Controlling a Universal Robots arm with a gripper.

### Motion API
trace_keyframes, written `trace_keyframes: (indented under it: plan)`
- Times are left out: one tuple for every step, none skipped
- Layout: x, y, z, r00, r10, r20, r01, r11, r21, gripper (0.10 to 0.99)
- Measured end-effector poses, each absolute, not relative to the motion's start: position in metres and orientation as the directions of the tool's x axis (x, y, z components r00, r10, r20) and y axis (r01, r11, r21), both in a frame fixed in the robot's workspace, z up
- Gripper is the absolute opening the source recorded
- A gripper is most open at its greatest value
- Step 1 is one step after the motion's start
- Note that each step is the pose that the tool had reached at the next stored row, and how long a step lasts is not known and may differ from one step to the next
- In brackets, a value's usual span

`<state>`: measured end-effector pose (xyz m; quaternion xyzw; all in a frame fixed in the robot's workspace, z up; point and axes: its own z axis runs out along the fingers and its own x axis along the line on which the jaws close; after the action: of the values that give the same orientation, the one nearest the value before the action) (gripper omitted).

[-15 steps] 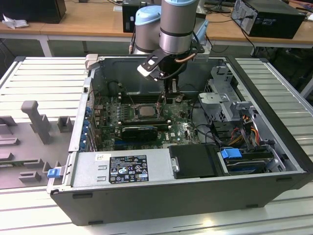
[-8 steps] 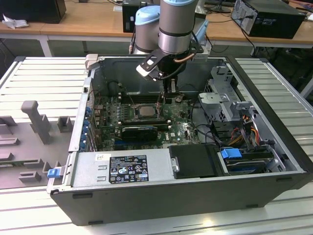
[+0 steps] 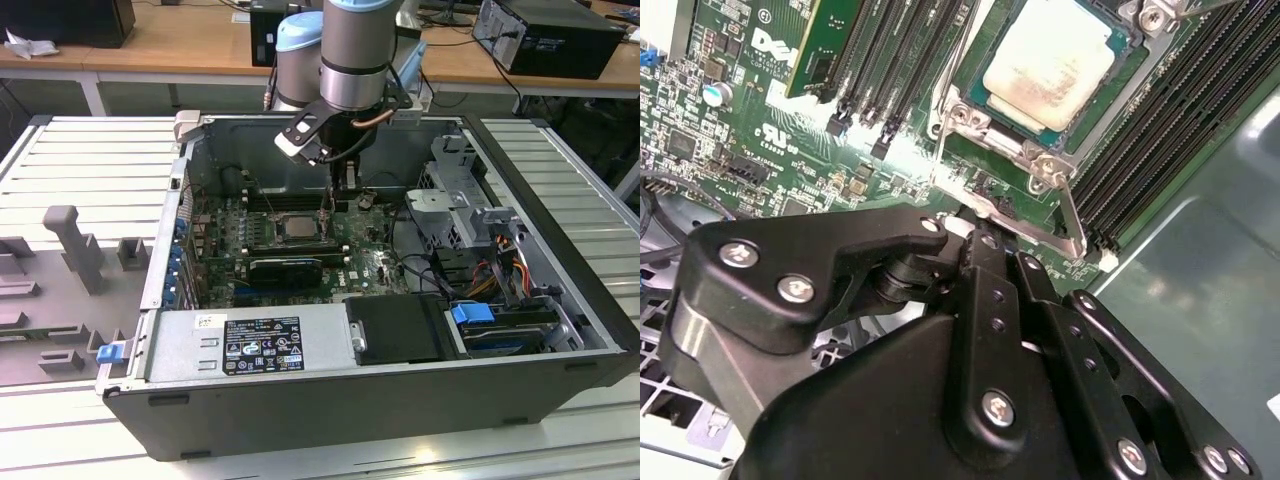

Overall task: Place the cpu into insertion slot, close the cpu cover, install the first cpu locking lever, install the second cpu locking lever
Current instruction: 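Close the cpu cover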

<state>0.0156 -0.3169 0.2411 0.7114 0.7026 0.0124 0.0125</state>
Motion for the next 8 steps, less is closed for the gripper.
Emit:
trace_keyframes:
  plan:
    - [0.0147,-0.3169,0.2411,0.013,1.0,0.0,0.999,-0.012,0.035,0.11]
    - [0.0144,-0.3169,0.2411,0.013,1.0,0.0,0.999,-0.013,0.035,0.11]
    - [0.0141,-0.3169,0.2411,0.012,1.0,0.0,0.999,-0.012,0.035,0.11]
    - [0.0138,-0.3169,0.2411,0.012,1.0,0.0,0.999,-0.012,0.035,0.11]
    - [0.0134,-0.3169,0.2411,0.012,1.0,0.0,0.999,-0.012,0.035,0.11]
    - [0.0128,-0.3169,0.2411,0.012,1.0,0.0,0.999,-0.012,0.035,0.11]
    - [0.0122,-0.3169,0.2411,0.012,1.0,0.0,0.999,-0.012,0.035,0.11]
    - [0.012,-0.3169,0.2411,0.012,1.0,0.0,0.999,-0.012,0.035,0.11]
